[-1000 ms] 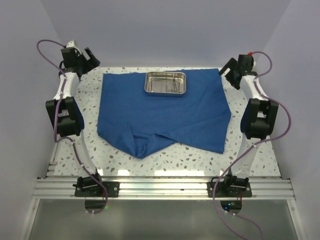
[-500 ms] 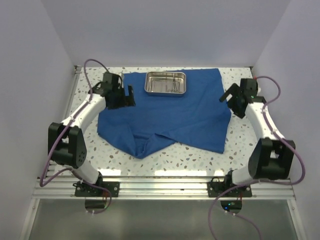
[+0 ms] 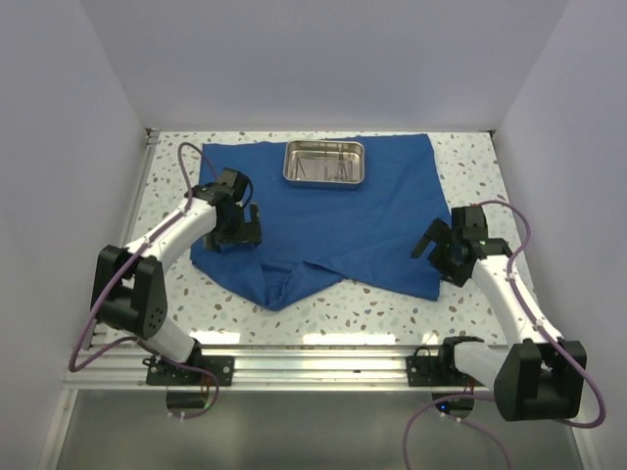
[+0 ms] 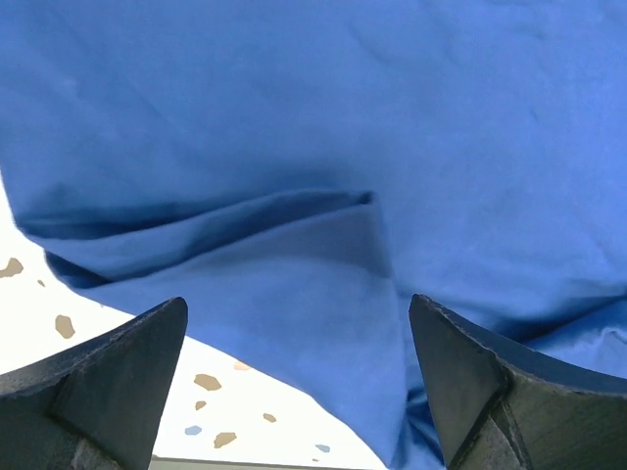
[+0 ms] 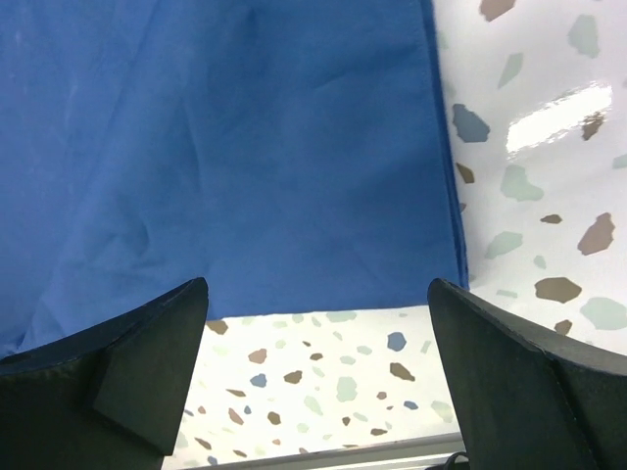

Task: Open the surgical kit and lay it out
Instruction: Smooth out the surgical kit at the center of the board.

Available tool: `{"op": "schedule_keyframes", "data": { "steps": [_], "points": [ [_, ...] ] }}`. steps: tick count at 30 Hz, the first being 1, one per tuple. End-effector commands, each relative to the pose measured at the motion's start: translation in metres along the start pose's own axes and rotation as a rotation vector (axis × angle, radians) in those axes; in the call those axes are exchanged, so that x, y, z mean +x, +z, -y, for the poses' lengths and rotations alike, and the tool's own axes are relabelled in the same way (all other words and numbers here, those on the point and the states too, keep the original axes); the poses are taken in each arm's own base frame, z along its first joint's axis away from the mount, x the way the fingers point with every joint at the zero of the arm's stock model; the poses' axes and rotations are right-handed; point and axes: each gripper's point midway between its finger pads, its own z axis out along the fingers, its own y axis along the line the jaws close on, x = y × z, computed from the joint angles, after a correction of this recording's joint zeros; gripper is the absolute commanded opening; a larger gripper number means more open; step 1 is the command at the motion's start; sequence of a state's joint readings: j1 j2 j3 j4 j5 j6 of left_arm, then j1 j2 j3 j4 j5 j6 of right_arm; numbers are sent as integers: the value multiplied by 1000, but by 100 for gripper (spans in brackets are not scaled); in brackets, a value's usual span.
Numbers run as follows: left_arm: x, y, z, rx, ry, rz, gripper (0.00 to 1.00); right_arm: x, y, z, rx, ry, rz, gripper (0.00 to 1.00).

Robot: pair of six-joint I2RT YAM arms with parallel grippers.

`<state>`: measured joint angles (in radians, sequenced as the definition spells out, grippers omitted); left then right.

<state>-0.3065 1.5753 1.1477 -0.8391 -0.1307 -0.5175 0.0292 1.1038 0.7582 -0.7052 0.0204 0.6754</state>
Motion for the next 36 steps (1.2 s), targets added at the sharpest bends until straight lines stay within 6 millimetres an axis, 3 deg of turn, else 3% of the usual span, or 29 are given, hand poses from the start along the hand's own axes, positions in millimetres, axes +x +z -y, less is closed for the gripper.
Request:
{"op": "schedule_keyframes", "data": {
  "steps": [1,6,12,15,17,21,26,27,32,36],
  "points": [
    [-6,-1,18,-11,-6,29,100,3,-7,-9,-59,-10,0,99],
    [-11,8,34,-84,48,-2,100,1,-10,-11,-70,-47,4,99],
    [-9,15,31,-198,72,-9,97,3,-11,-11,-76,-72,-7,99],
    [-3,18,30,-195,67,-20,83,3,-10,-10,-70,-87,-10,99],
    [-1,17,28,-196,62,-24,57,3,-10,-9,-67,-96,-11,99],
    [6,19,23,-210,53,-27,18,6,-7,-6,-64,-105,-16,99],
    [9,20,19,-225,58,-31,7,8,-4,-8,-71,-106,-29,99],
    [9,20,18,-227,57,-29,1,8,-4,-9,-77,-107,-30,99],
    [12,10,10,-243,77,-28,0,5,-4,-12,-81,-111,-28,99],
    [29,-25,-13,-264,48,-21,0,4,-6,-12,-84,-115,-19,99]
  ]
}}
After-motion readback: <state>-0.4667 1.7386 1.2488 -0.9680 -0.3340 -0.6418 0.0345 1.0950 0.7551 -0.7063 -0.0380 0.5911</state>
